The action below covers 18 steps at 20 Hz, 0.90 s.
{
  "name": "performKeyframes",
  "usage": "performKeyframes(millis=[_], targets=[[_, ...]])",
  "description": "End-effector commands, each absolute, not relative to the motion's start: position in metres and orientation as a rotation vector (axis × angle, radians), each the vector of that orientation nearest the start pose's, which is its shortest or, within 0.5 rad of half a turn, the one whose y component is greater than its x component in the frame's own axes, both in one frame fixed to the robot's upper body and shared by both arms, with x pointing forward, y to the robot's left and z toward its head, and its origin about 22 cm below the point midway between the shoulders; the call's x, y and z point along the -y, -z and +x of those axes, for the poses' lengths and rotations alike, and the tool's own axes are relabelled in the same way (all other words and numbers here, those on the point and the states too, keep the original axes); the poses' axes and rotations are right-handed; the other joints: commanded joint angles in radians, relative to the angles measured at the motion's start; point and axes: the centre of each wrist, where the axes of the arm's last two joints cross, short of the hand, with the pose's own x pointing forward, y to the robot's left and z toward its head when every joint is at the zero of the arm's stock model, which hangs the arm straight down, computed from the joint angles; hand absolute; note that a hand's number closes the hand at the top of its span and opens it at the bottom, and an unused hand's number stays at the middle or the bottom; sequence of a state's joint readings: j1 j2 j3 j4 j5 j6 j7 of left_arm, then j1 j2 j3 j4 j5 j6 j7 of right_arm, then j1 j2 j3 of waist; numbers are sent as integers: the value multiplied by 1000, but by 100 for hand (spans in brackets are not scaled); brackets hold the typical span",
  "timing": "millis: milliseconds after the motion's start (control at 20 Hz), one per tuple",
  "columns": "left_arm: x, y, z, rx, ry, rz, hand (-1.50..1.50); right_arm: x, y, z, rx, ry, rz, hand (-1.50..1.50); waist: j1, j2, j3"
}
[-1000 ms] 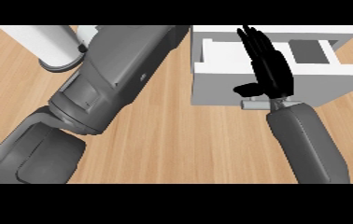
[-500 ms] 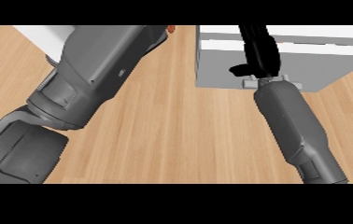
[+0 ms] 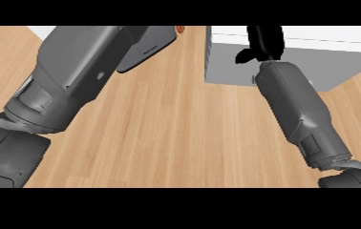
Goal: Pick up the can, place it into the drawer and close the drawer
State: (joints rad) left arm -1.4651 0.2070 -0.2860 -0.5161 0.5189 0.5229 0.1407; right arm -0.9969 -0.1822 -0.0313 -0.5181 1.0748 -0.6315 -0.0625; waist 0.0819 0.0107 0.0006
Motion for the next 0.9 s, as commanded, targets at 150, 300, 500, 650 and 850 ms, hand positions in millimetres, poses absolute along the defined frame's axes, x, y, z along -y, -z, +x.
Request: performKeyframes(millis=[150,300,500,650,850], targets=[[-83,-260,450,1692,15,55,-150,175,-117,464,1805,-804,-1340,-150,31,5,0],[-97,-256,450,1696,5,78,-150,168,-119,465,1836,-782,-1321,-150,27,5,1],[-94,-243,444,1699,31,49,-150,160,-144,471,1861,-710,-1259,-150,55,9,1],[-110,-252,444,1697,19,50,-150,166,-154,473,1929,-666,-1167,-150,42,5,2],[-125,-243,438,1690,30,65,-150,160,-142,471,1954,-650,-1119,-150,32,0,1]])
